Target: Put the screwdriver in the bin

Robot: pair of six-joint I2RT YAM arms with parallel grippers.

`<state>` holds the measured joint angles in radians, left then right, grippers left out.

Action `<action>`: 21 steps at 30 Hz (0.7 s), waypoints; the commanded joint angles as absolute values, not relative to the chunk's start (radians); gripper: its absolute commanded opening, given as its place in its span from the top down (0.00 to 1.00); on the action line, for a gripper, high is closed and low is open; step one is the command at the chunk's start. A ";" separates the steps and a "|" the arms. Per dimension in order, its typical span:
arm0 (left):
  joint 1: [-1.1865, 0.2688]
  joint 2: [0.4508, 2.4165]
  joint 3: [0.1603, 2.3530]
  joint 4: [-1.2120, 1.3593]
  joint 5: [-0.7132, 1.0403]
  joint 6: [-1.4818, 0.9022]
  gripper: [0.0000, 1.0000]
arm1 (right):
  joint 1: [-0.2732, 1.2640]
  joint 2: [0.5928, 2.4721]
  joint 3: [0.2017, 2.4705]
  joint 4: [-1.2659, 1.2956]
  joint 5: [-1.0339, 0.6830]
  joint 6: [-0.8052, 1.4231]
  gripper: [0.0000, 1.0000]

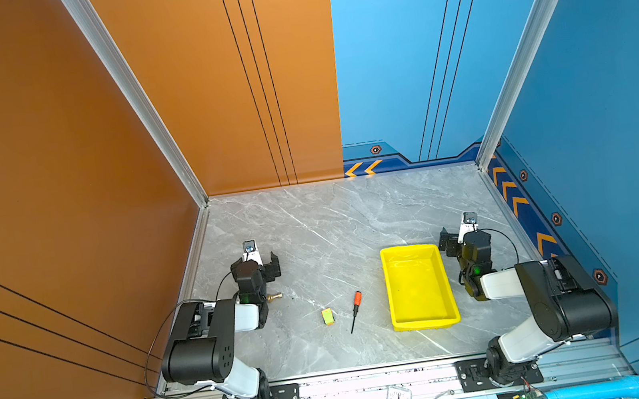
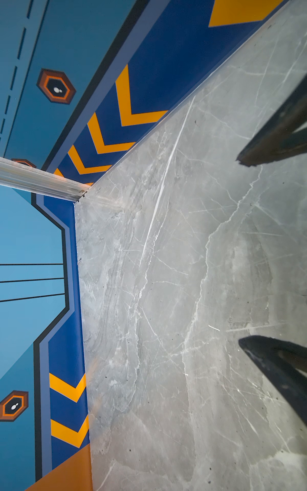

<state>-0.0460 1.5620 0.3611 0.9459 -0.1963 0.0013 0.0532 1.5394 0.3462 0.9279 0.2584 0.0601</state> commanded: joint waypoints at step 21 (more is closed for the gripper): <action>-0.053 1.290 0.452 0.513 -0.209 -0.031 0.02 | 0.100 1.194 0.407 0.563 0.292 0.068 0.00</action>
